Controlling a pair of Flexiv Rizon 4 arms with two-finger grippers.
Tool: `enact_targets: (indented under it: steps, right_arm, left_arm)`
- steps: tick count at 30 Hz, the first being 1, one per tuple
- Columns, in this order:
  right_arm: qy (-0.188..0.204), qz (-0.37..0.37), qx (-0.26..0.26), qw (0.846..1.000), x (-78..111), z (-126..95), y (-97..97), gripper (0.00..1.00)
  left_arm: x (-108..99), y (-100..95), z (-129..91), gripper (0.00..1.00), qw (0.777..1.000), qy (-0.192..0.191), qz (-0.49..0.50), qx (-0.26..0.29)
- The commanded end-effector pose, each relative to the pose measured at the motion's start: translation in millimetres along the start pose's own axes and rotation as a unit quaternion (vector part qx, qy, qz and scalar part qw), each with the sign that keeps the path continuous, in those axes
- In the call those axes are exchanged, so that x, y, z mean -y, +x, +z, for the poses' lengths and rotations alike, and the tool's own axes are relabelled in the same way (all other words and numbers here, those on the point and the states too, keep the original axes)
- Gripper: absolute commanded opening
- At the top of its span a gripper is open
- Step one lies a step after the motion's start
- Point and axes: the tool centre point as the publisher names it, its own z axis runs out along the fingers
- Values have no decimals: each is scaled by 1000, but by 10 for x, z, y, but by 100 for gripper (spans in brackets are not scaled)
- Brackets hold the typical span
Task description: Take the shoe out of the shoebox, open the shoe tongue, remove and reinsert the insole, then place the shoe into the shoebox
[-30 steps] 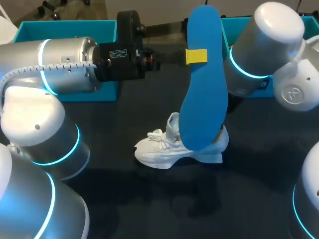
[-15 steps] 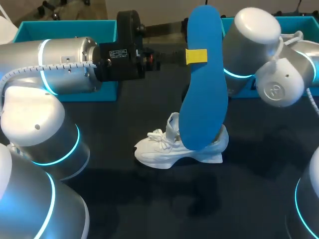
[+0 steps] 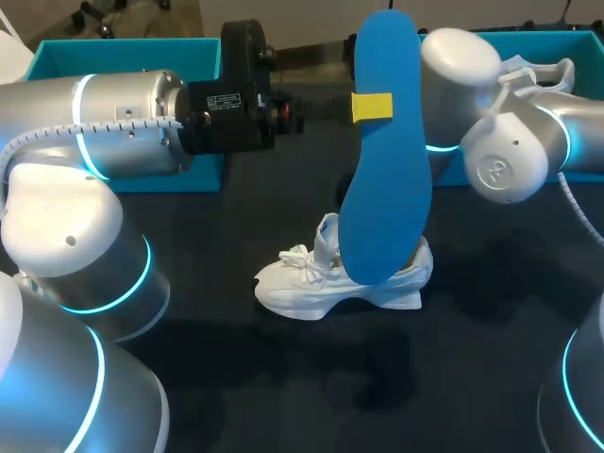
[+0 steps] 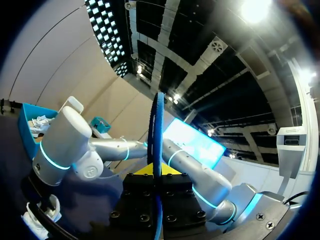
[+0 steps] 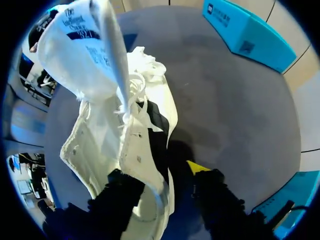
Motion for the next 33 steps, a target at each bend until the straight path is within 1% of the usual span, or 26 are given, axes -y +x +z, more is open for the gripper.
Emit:
enact_targets:
  steps: [1, 6, 8, 14, 21, 23, 24, 26, 30, 31, 33]
  right_arm:
    - [2, 1, -7, 1000, -13, 80, 0, 0]
    - [9, 14, -14, 1000, 4, 47, 32, 0]
    - [6, 16, -28, 999, -4, 16, 48, 0]
    - [7, 81, -62, 995, -41, -31, 126, 0]
    - [-19, 158, -78, 984, -2, -124, 243, 0]
    - [-28, 197, -79, 977, 9, -151, 321, 0]
    - [-26, 201, -85, 976, 19, -139, 338, 0]
    - [-49, 245, -83, 965, 36, -144, 435, 0]
    - [-64, 305, -54, 949, 48, -204, 538, 0]
    - [-81, 323, -46, 942, 81, -203, 544, 0]
    - [-99, 353, -32, 930, 106, -206, 560, 0]
  left_arm:
    - [-19, -2, 11, 0, 1000, 2, 0, 0]
    - [-19, -2, 11, 0, 1000, 2, 0, 0]
    - [-19, -2, 11, 0, 1000, 2, 0, 0]
    - [-19, -2, 11, 0, 1000, 2, 0, 0]
    - [-19, -2, 11, 0, 1000, 2, 0, 0]
    - [-19, -2, 11, 0, 1000, 2, 0, 0]
    - [-19, -2, 11, 0, 1000, 2, 0, 0]
    - [-19, -2, 11, 0, 1000, 2, 0, 0]
    - [-19, -2, 11, 0, 1000, 2, 0, 0]
    - [-19, -2, 11, 0, 1000, 2, 0, 0]
    - [-19, -2, 11, 0, 1000, 2, 0, 0]
